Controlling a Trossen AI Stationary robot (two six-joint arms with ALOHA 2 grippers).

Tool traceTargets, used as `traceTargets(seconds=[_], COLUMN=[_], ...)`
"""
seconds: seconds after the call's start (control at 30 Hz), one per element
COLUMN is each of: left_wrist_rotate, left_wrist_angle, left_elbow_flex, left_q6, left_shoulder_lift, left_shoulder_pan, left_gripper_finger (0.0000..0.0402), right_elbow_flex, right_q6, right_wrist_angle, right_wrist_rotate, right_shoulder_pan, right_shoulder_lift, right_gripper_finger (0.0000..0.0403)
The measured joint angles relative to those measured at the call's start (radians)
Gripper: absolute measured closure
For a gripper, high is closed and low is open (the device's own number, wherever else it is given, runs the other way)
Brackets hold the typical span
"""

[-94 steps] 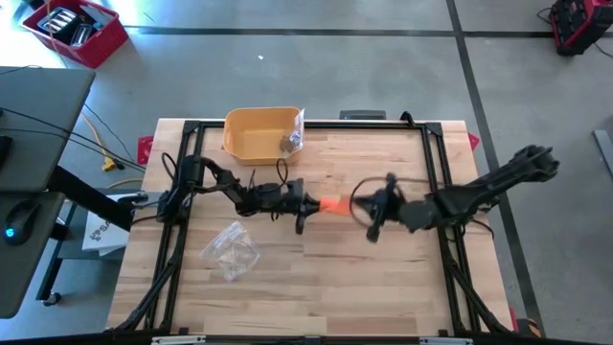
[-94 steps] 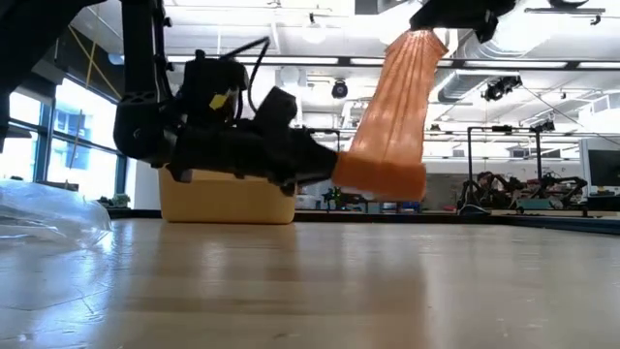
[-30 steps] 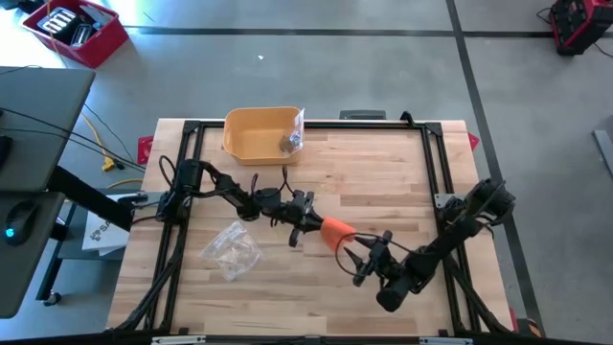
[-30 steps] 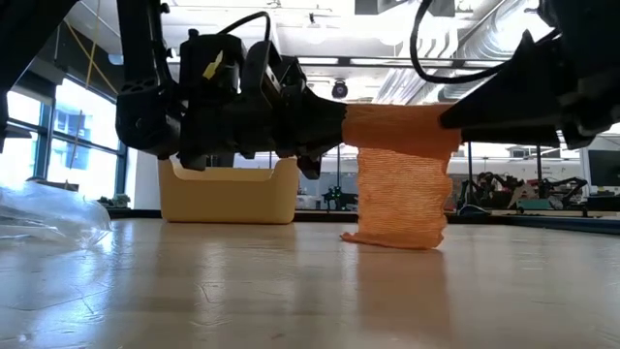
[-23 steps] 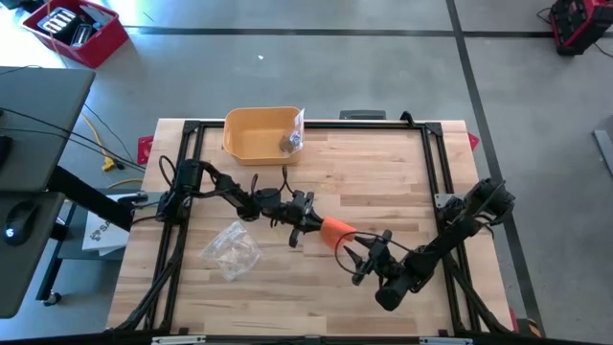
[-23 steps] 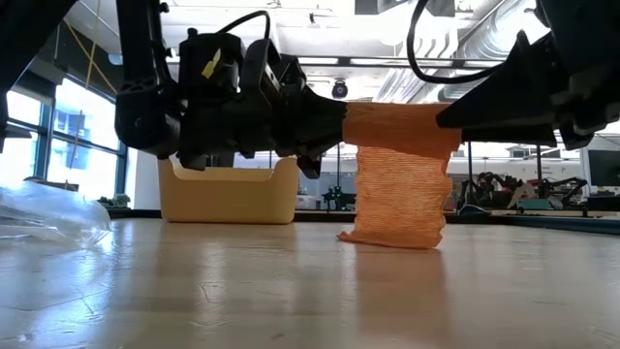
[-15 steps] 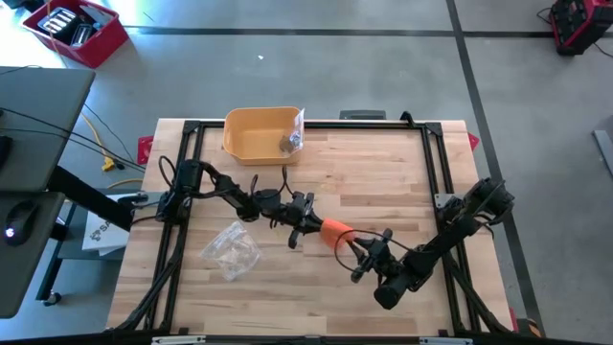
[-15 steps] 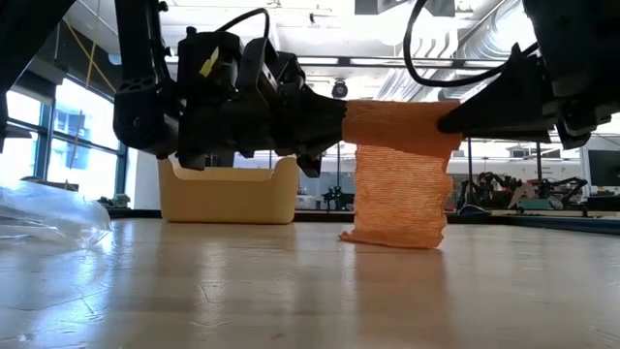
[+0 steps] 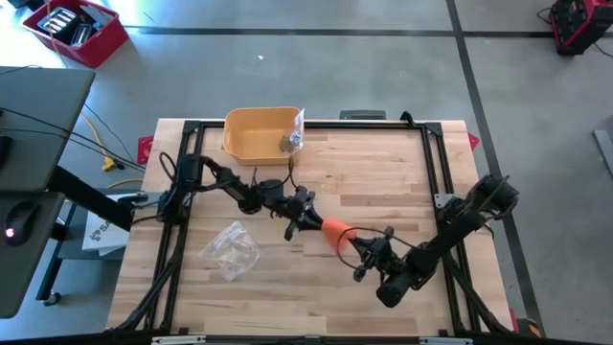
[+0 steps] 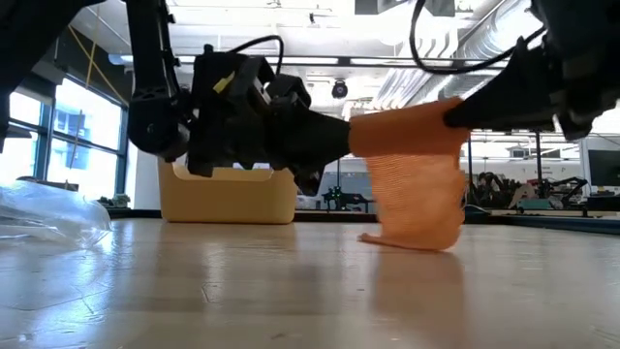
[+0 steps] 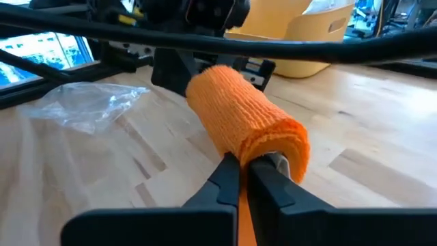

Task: Roll bandage
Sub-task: Roll the orange bandage

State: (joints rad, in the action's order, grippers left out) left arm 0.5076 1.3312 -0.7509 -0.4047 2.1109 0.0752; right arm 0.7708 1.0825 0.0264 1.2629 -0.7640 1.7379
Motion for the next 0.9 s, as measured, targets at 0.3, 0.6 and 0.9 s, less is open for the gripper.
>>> traceTargets(seconds=[0.3,0.6,0.9], left_wrist_rotate=[-0.003,-0.080,-0.152], left_wrist_angle=[0.006,0.218,0.096], left_elbow_flex=[0.001,-0.007,-0.099], left_q6=[-0.024,0.228,0.399], left_shoulder_lift=[0.001,-0.027,-0.183], left_shoulder_pan=[0.032,-0.132,-0.250], left_gripper_finger=[0.0328,0.0362,0.0371], right_elbow_flex=[0.001,0.000,0.000], right_q6=[0.329,0.759,0.937], right_wrist_angle=[0.531,0.923,0.941], right_wrist_rotate=[0.012,0.200,0.309], right_shoulder_pan=[-0.069,-0.272,-0.434], right_shoulder_lift=[-0.174,-0.210,-0.210], right_gripper_finger=[0.0402,0.0402,0.0403])
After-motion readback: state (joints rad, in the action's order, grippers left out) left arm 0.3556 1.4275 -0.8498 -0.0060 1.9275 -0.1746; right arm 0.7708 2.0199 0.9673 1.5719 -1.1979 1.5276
